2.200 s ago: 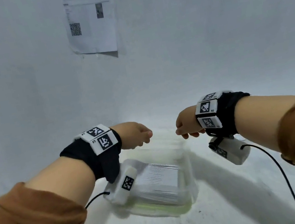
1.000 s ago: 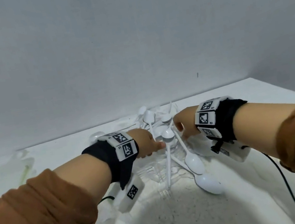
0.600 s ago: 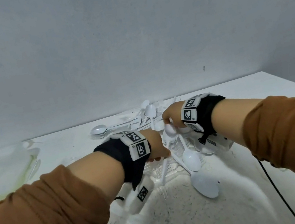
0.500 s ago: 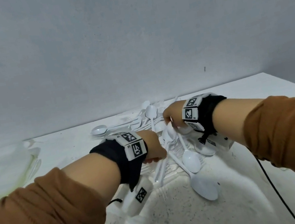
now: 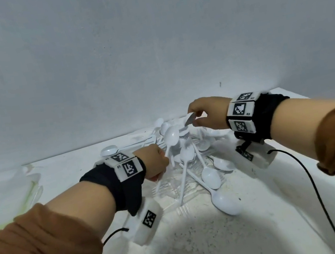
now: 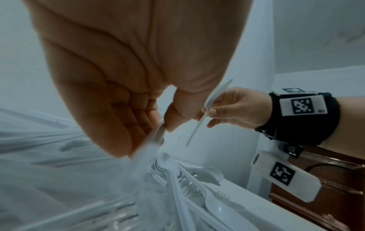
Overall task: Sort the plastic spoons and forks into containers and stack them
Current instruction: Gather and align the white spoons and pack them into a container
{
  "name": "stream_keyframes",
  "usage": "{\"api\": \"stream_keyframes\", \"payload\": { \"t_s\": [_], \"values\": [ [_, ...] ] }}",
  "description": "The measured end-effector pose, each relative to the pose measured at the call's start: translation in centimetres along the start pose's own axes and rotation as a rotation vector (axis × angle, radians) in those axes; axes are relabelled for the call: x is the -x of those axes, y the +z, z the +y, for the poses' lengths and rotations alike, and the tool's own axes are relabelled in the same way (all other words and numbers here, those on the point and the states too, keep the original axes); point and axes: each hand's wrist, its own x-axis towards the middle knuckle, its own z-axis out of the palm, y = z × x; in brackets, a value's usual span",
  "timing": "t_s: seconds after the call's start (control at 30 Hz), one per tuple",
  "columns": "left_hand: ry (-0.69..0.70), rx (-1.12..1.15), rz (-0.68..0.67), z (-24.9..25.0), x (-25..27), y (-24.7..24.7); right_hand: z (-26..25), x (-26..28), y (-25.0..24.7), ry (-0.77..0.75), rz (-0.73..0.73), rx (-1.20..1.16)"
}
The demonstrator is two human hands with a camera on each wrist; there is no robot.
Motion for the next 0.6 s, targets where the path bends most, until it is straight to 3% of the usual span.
{"api": "stream_keyframes", "payload": {
  "t_s": [0.17,0.37,0.6],
  "values": [
    [0.024,-0.094,0.053,-0.2,1.4,-0.3,-1.1,1.9,0.9,0.059,-0.142,0.148],
    [0.043,-0.209,0.058,-1.0,2.4,-0.5,-3.2,2.7,2.9,0.052,-0.443,0.316],
    [0.039,-0.154,0.063,-1.1,2.4,0.5,-2.8,2.4,4.6,0.085,-0.490,0.383]
  ]
}}
